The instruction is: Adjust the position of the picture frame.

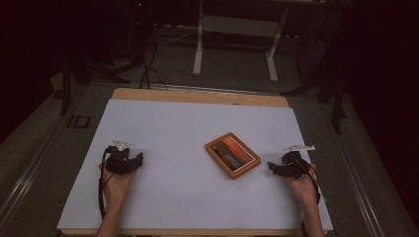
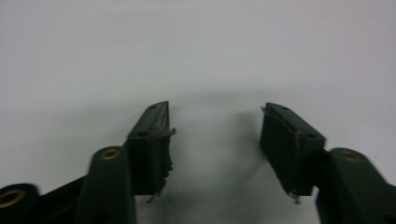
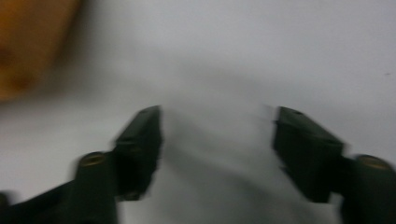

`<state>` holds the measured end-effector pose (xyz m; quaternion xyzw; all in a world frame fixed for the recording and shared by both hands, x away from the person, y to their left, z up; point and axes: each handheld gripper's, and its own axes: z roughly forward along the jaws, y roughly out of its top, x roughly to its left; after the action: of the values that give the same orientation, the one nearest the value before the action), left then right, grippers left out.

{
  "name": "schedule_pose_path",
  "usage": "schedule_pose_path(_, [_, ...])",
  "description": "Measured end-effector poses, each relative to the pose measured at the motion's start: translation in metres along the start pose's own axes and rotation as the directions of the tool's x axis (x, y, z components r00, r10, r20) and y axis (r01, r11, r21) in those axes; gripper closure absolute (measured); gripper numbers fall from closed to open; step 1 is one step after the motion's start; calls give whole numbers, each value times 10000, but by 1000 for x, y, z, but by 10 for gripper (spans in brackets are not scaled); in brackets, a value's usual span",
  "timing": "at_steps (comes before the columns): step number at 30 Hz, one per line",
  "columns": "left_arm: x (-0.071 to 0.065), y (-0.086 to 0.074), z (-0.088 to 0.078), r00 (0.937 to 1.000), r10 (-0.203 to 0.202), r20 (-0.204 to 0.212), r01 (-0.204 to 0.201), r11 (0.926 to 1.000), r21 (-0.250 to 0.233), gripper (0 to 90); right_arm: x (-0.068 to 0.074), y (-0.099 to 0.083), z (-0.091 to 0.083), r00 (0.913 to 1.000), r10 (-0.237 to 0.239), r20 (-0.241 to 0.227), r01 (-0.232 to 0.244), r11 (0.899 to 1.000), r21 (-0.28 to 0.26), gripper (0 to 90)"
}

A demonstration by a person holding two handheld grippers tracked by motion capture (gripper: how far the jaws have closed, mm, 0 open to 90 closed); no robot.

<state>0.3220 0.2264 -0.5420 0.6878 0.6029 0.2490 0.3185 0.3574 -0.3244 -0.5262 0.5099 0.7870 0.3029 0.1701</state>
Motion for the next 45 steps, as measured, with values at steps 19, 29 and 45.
schedule_pose_path(19, [-21,1,-4,9894,1198,814,-1199,9928,-41,476,17,20,-26,9697,545,-2381,-866,9881,-1268,425])
schedule_pose_path(29, [-29,1,-7,9804,1515,1261,-1506,9885,-162,490,41,28,-23,9645,436,-2605,-812,9875,-1354,418])
schedule_pose_path(45, [-32,1,-5,9767,1542,1495,-1537,9880,-147,498,86,40,-38,9604,-772,-2678,174,9756,-2190,834])
